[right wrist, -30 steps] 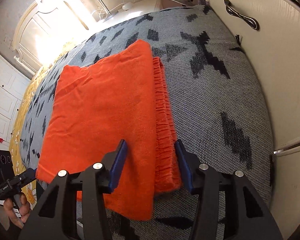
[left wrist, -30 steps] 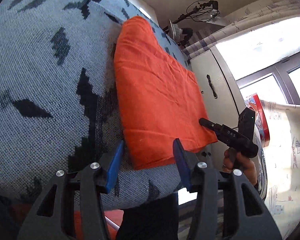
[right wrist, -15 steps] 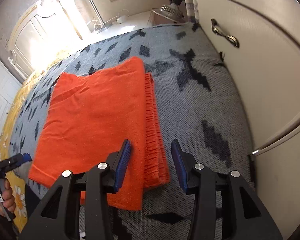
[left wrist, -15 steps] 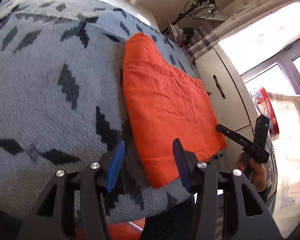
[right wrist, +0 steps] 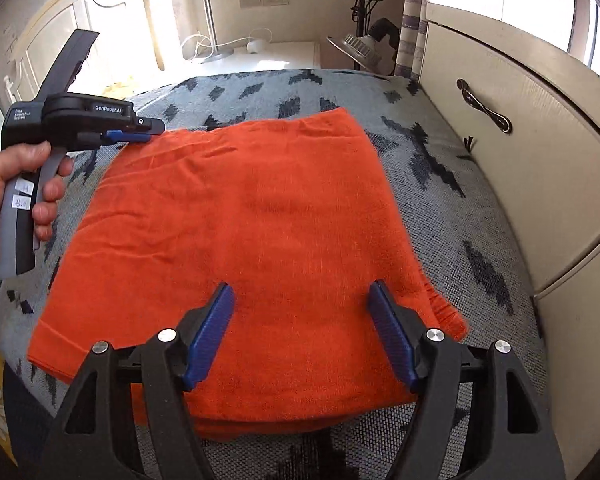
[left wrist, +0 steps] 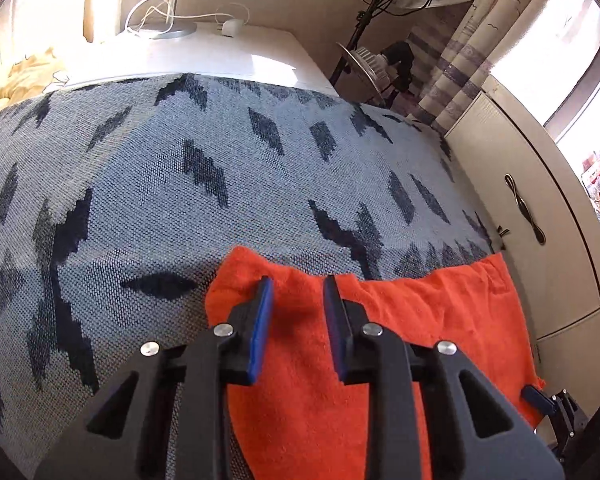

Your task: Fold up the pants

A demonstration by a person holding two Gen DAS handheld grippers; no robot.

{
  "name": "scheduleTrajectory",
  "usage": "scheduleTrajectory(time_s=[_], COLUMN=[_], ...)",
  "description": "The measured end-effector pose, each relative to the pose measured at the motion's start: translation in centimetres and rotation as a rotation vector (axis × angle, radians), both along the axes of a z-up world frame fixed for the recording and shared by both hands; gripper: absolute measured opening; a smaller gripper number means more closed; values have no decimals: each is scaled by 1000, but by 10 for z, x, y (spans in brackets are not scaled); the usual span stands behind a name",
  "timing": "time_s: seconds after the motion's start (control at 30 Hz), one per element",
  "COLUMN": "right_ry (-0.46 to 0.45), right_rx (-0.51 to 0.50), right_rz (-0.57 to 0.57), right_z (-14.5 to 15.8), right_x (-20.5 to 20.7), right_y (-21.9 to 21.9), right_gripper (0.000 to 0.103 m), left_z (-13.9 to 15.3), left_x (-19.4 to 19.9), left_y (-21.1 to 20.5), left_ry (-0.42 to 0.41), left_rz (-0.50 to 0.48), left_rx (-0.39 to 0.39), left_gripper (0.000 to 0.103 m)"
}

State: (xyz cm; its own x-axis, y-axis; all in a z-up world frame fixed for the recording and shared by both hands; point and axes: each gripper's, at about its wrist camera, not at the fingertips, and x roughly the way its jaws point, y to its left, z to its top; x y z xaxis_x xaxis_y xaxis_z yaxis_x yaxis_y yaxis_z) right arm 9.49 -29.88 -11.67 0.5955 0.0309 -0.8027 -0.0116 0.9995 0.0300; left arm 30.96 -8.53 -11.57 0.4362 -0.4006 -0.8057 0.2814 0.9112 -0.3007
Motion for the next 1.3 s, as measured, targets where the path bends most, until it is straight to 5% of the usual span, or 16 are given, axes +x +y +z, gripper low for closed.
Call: scheduleTrajectory(time_s=[0.1, 0.17, 0.27, 0.5, 0.63, 0.97, 1.2, 1.3], right_ry=[-7, -8, -21, -29, -7, -49, -62, -72], right_rx=[-27, -16, -18, -88, -105, -86, -106, -105], right_rz=[6, -5, -34, -56, -54, -87, -106, -112], right_z=[0, 2, 8, 16, 9, 33, 48, 53], right_x=[-3, -4, -9, -26, -30, -50, -64, -67], right_y=[4, 2, 1, 10, 11, 15, 18, 17], right_gripper=[69, 68, 72, 78, 79, 82, 85, 85], left_z=[22, 42, 56, 8, -7, 32, 53, 57], left_x=[-20, -51, -107, -189, -206, -244, -255, -255], left_y=[-2, -3, -9, -40, -40, -27, -30, -29], left_ry=[-76, -156, -225, -139, -132, -164, -189, -169], left_rz=[4, 28, 25, -30, -20, 17, 25, 28], left_rx=[20, 38, 61, 266, 310, 241, 228, 186], left_gripper=[31, 58, 67, 73, 79, 81, 101, 101])
